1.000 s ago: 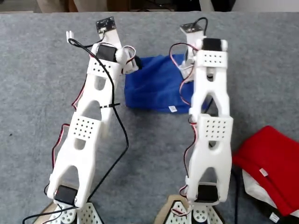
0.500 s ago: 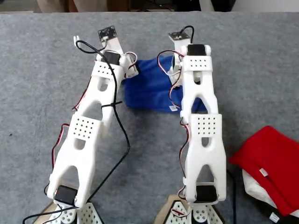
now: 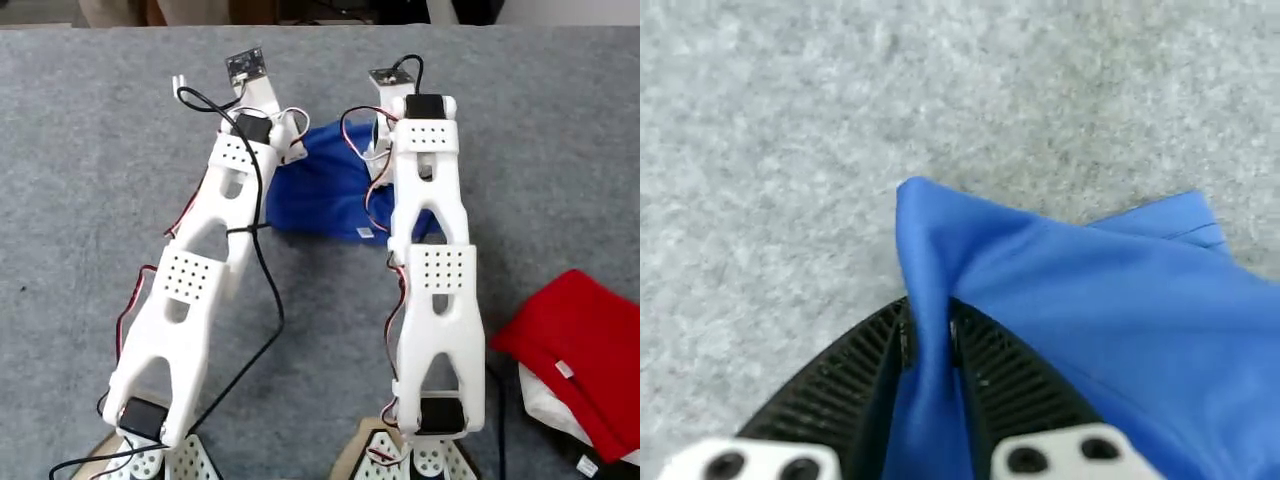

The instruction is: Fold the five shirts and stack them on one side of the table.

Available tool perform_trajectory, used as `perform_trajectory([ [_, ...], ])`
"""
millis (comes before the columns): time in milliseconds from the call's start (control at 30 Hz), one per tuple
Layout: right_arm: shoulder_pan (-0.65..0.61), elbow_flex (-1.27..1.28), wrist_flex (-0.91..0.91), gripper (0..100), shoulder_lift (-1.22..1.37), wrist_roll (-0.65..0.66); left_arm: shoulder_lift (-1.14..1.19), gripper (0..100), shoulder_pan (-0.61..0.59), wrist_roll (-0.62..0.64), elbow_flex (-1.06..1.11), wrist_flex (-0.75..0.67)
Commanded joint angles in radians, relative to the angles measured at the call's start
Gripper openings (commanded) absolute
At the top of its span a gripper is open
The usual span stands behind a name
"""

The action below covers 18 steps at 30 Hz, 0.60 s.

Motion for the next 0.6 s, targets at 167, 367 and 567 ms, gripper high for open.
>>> perform_trajectory([
  [167,0.012,-0.277,0.097,0.4,-0.002,0.014,-0.038,2,0.018,0.061,-0.301,0.107],
  [367,0.071,-0.269,0.100,0.4,-0.082,0.005,-0.085,2,0.015,0.064,-0.385,0.186],
  [567,0.134,-0.045,0.100,0.4,-0.387,0.005,-0.162,2,0.018,0.091,-0.339,0.189],
])
